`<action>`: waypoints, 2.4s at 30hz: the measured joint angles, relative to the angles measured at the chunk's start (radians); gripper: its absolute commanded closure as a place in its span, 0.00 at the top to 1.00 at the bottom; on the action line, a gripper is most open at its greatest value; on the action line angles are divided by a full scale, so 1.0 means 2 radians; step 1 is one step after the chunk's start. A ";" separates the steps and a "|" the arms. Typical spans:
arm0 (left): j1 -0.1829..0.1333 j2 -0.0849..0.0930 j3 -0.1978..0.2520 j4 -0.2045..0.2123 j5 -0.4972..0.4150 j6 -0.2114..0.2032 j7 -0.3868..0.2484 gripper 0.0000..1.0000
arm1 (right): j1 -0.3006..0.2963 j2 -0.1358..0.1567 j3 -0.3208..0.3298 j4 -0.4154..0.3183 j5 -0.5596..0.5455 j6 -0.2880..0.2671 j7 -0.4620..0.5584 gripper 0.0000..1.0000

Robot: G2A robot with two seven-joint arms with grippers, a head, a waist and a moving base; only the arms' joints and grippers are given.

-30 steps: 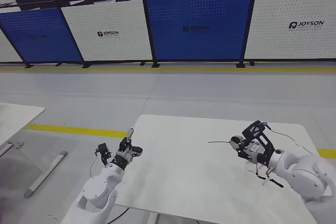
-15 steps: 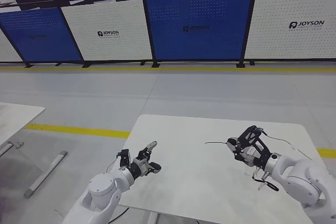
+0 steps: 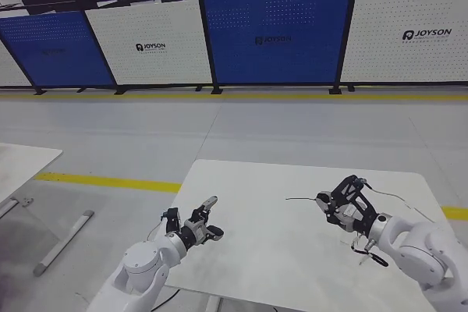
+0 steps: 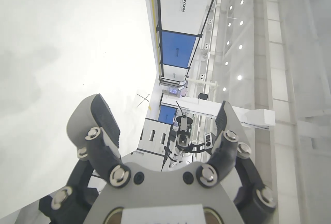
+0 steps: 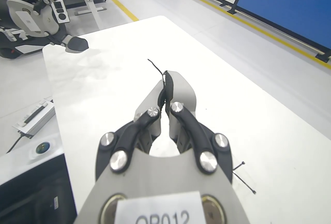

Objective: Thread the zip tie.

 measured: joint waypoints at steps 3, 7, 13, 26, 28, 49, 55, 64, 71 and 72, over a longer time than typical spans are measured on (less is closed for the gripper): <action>0.000 0.000 0.000 0.000 0.000 0.000 0.000 1.00 | 0.003 -0.002 -0.002 0.011 -0.021 -0.003 -0.015 0.00; 0.000 0.000 0.000 0.000 0.000 0.000 0.000 1.00 | 0.019 -0.003 -0.025 0.028 -0.039 -0.003 -0.052 0.00; 0.000 0.000 0.000 0.000 0.000 0.000 0.000 1.00 | 0.052 0.009 -0.088 0.038 -0.112 -0.003 -0.116 0.00; 0.000 0.000 0.000 0.000 0.000 0.000 0.000 1.00 | 0.077 0.018 -0.124 0.046 -0.139 -0.003 -0.140 0.00; 0.000 0.000 0.000 0.000 0.000 0.000 0.000 1.00 | 0.077 0.018 -0.124 0.046 -0.139 -0.003 -0.140 0.00; 0.000 0.000 0.000 0.000 0.000 0.000 0.000 1.00 | 0.083 0.012 -0.133 0.041 -0.314 -0.003 -0.226 0.00; 0.000 0.000 0.000 0.000 0.000 0.000 0.000 1.00 | 0.097 0.008 -0.156 0.061 -0.353 -0.003 -0.285 0.00; 0.000 0.000 0.000 0.000 0.000 0.000 0.000 1.00 | 0.096 0.009 -0.156 0.061 -0.352 -0.003 -0.283 0.00; -0.001 0.000 0.000 0.000 -0.002 -0.002 0.001 1.00 | 0.095 0.008 -0.155 0.059 -0.362 -0.003 -0.289 0.00; -0.002 -0.001 0.001 -0.002 -0.006 -0.004 0.003 1.00 | 0.095 0.007 -0.154 0.060 -0.373 -0.003 -0.294 0.00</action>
